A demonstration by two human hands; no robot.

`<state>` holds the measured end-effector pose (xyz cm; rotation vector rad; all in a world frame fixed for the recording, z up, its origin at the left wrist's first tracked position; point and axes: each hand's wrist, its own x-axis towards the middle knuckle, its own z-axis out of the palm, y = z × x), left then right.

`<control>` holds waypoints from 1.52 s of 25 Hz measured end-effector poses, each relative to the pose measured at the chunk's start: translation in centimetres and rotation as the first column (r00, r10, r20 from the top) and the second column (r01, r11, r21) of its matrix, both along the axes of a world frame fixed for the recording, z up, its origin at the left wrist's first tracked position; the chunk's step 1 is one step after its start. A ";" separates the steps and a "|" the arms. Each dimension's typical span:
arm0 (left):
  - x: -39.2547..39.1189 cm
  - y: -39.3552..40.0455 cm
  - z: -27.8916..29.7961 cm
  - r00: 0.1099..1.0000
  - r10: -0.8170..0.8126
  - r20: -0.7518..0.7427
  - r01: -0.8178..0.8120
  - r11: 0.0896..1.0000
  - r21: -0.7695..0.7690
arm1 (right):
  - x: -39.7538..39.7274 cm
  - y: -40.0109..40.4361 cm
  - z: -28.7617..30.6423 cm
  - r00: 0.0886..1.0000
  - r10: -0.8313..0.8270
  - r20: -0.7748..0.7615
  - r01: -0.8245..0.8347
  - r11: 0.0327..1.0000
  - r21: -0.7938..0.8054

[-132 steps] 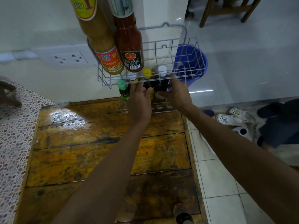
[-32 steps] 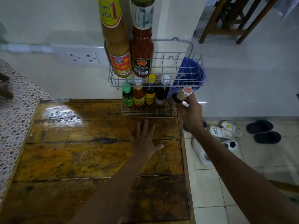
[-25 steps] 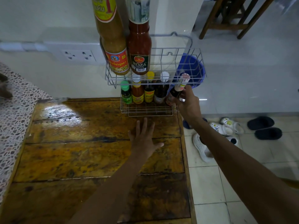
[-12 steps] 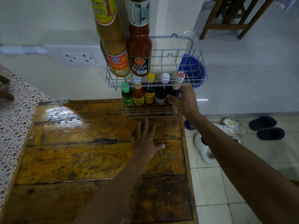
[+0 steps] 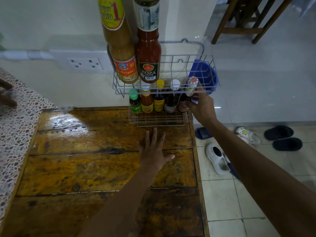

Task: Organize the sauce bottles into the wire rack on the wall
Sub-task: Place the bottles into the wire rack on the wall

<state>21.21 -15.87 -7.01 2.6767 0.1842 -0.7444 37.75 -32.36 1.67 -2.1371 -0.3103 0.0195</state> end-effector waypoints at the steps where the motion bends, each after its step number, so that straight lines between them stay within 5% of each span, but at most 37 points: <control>1: 0.0 0.0 0.1 1.000 0.001 0.006 -0.001 1.000 0.004 | 0.0 0.2 -0.1 1.000 0.004 -0.001 -0.004 1.000 0.005; 38: -0.3 0.0 -0.3 1.000 -0.007 0.013 0.006 0.998 0.056 | -0.7 0.9 -0.2 0.999 -0.035 -0.030 0.033 0.997 -0.076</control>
